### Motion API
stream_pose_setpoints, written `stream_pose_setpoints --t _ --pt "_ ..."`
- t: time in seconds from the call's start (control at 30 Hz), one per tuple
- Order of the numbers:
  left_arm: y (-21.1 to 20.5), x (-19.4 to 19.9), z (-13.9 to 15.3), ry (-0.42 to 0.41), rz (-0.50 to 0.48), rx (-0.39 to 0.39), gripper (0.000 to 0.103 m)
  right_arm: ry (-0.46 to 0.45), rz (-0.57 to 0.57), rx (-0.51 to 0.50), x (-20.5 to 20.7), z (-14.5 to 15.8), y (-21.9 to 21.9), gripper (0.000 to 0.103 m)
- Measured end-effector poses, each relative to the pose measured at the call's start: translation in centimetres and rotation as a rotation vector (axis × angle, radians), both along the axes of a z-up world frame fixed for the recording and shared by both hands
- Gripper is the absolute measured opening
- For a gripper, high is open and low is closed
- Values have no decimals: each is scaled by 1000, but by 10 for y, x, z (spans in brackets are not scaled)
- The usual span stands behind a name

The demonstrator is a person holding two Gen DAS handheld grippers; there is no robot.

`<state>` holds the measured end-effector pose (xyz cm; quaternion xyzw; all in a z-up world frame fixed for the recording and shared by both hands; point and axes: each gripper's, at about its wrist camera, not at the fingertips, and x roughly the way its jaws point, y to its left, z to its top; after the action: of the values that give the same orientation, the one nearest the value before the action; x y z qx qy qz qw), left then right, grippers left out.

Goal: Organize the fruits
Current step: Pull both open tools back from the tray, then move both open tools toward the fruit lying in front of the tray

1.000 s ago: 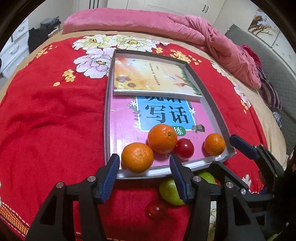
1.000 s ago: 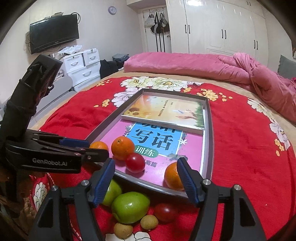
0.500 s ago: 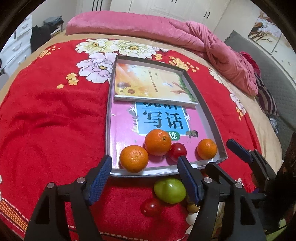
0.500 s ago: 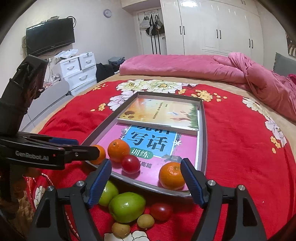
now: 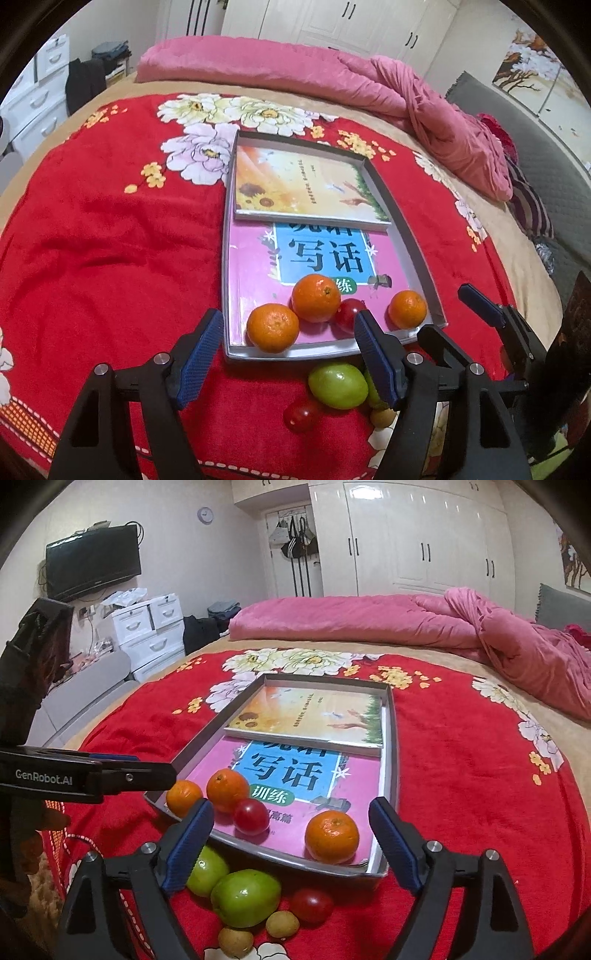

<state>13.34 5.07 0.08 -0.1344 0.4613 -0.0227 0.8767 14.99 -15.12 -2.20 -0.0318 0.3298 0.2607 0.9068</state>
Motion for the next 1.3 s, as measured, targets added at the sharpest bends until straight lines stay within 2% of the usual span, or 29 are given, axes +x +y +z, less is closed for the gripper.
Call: stream_pose_setpoints --t 0.5,1.3 --pt "1 -6 10 -23 -7 -2 75 -15 -74 25 3 9 -22 89" --pt "-6 -20 5 -13 -47 10 75 -2 -166 25 -1 13 -54 91"
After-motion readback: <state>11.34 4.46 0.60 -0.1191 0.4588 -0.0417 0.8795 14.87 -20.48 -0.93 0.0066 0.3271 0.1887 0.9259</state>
